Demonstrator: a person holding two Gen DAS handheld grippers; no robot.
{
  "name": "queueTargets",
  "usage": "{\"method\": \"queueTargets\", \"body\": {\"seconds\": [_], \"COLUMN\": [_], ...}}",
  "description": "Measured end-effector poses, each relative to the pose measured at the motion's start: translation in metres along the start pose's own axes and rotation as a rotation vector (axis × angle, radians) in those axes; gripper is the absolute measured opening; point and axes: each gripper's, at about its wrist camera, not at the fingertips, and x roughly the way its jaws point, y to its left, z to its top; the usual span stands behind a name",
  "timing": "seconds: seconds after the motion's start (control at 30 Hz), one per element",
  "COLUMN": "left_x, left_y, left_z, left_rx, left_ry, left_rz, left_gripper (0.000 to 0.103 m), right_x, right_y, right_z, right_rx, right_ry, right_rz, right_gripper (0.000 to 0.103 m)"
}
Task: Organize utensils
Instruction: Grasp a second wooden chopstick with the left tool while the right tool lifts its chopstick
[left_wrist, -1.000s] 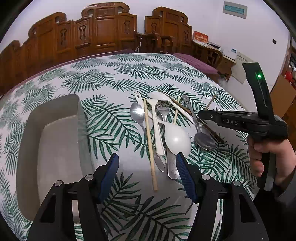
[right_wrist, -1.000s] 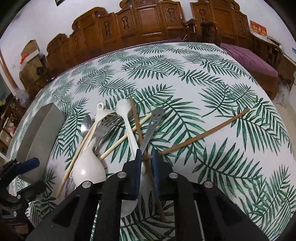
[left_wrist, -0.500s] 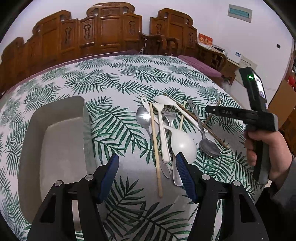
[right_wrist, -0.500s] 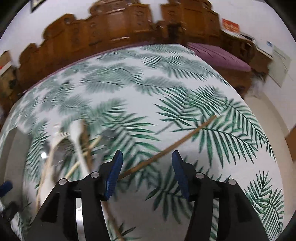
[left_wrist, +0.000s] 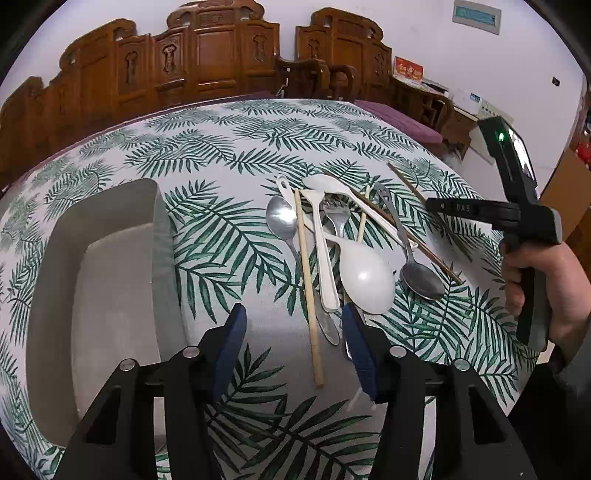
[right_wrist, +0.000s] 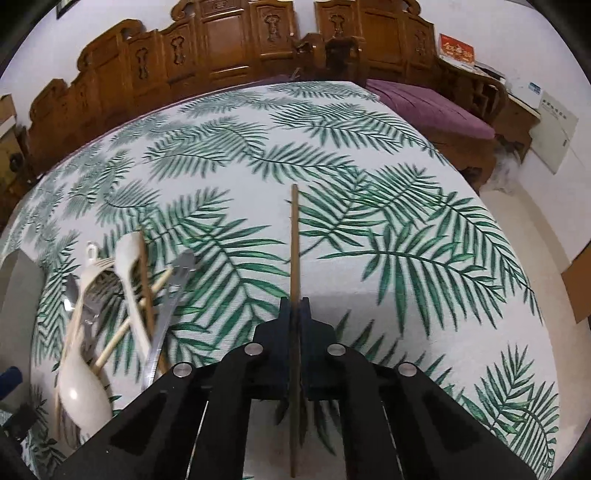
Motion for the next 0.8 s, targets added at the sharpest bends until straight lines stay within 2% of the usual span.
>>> {"method": "queueTargets", "body": {"seconds": [0.1,0.27,0.33,0.5,0.67,0.77,0.8], "left_x": [0.002,0.002,0.003,0.011,0.024,0.026,0.026], "left_y": [-0.001,-0.004,-0.008,-0.019,-0.017,-0.015,-0.013], "left_z": [-0.001,0.003,0.004,0.001,-0.005,-0.005,-0.005], "left_rx": [0.007,0.015,0.035,0.082,0.074,0.060,0.051], "left_ry": [0.003,-0.001,0.000,0.028,0.086,0.088,0.089], "left_rz": [-0.001,-0.005,-0.016,-0.005,0.002,-0.007,-0.014], "left_gripper": [0.043,0.042,0.029,0.026,0.020,0.020,0.016], "right_x": [-0.008,-0.022,-0.026,-0.030,-0.033,-0.035,-0.035], "right_y": [0.008,0.019,0.022,0.029,0.030,0.031,0.032], "right_z": [0.001,0.002,0.003,0.003,0.002,0.002,0.002], "right_rx": [-0.024,-0.055,-0.062,-0.084,-0.088,-0.090,-0.092], "right_ry": [-0.024,-0.070,-0.082,-0.091,-0.099,-0.100,-0.100], "right_rz": [0.021,0.058,0.071,0.094,0.109,0.120,0.122], "right_gripper": [0.006,0.006,0.006,0.006,0.006,0.006,0.006]}}
